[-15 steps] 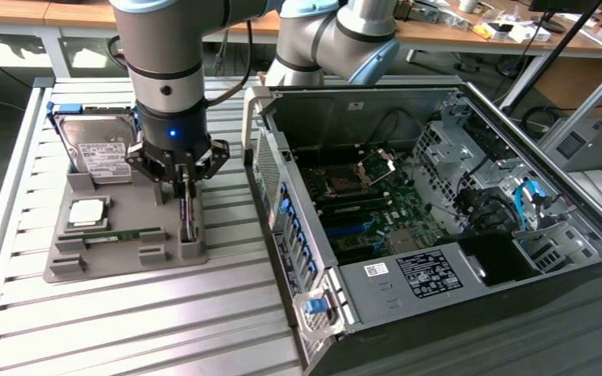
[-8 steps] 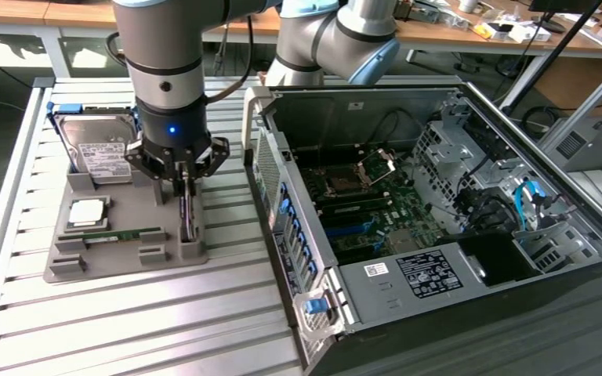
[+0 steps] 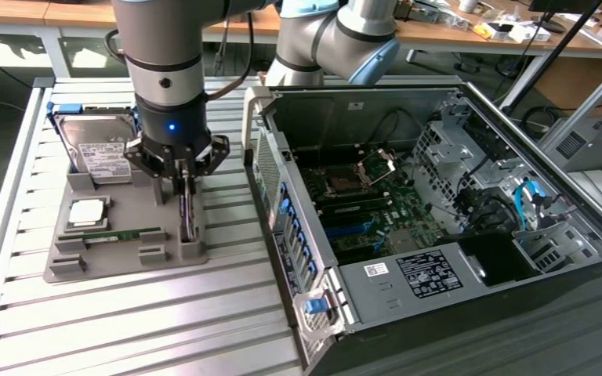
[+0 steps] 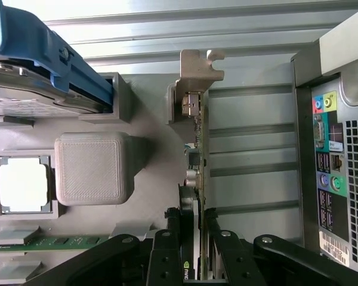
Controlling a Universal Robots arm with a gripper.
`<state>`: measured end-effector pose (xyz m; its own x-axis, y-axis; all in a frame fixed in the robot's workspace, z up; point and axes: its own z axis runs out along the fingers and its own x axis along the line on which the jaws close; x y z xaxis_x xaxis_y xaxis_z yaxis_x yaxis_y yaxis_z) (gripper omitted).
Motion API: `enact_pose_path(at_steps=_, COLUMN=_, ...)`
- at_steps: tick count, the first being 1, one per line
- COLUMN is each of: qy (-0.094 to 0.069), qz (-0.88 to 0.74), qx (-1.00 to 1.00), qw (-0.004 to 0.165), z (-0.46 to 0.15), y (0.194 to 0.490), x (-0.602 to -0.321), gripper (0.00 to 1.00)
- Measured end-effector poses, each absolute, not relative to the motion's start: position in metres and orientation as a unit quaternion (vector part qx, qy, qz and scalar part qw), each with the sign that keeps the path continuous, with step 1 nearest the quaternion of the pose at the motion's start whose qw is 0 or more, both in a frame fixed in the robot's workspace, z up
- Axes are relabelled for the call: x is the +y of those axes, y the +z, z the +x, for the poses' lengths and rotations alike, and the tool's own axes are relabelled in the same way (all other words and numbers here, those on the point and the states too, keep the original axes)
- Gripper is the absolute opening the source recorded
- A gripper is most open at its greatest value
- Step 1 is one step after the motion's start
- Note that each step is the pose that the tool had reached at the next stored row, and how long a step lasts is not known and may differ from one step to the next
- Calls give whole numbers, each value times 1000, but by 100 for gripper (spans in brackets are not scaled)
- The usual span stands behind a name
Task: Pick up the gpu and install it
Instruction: 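Pick up the gpu and move the gpu toward the slot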
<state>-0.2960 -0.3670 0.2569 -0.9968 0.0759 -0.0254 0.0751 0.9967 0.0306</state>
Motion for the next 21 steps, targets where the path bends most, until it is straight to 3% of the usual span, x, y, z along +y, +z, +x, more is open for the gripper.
enact_pose_path(at_steps=21, qy=15, qz=38, qx=999, qw=13, z=-296, y=267, x=-367, gripper=27)
